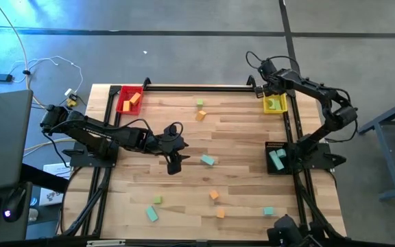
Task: Sort & place blocks by color
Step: Put the green block into the yellow bin, then put the blue block into the black bin
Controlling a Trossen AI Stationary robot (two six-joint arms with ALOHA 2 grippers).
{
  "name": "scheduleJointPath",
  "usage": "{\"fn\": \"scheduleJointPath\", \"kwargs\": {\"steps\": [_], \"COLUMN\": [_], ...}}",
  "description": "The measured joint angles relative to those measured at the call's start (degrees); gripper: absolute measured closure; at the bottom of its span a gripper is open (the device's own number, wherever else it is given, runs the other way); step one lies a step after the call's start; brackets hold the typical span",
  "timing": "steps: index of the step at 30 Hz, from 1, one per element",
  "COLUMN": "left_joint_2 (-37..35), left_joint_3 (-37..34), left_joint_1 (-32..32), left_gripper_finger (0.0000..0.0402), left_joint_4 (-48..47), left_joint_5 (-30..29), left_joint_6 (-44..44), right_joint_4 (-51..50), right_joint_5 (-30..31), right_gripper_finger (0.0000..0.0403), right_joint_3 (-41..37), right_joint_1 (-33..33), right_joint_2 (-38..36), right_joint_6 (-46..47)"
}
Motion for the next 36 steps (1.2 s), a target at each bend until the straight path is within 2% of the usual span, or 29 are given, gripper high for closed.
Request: {"fn": "scheduleJointPath", "kwargs": {"steps": [5, 12, 17, 21, 26, 36], "left_joint_2": [0.0, 0.0, 0.0, 0.0, 0.0, 0.0], "left_joint_3": [0.0, 0.0, -0.02, -0.02, -0.02, -0.02], "left_joint_1": [0.0, 0.0, 0.0, 0.0, 0.0, 0.0], "left_gripper_finger": [0.019, 0.019, 0.019, 0.019, 0.019, 0.019], "left_joint_4": [0.01, -0.03, -0.27, -0.25, -0.25, -0.57], "left_joint_5": [0.0, 0.0, 0.0, 0.0, 0.0, 0.0], "left_joint_6": [-0.81, -0.81, -0.81, -0.81, -0.81, -0.81], "right_joint_4": [-0.14, -2.93, -7.73, -12.07, -18.35, -28.47], "right_joint_5": [-0.03, -1.77, 2.15, 1.9, -1.98, -6.64], "right_gripper_finger": [0.0238, 0.0236, 0.0236, 0.0236, 0.0235, 0.0235], "right_joint_3": [-0.01, -0.02, -0.04, -0.04, -0.04, -0.04], "right_joint_1": [0.02, 1.1, 4.27, 8.05, 13.88, 30.5], "right_joint_2": [0.0, -0.1, -2.33, -5.56, -9.93, -17.37], "right_joint_6": [0.0, -0.21, 1.06, 2.83, 7.06, 16.38]}}
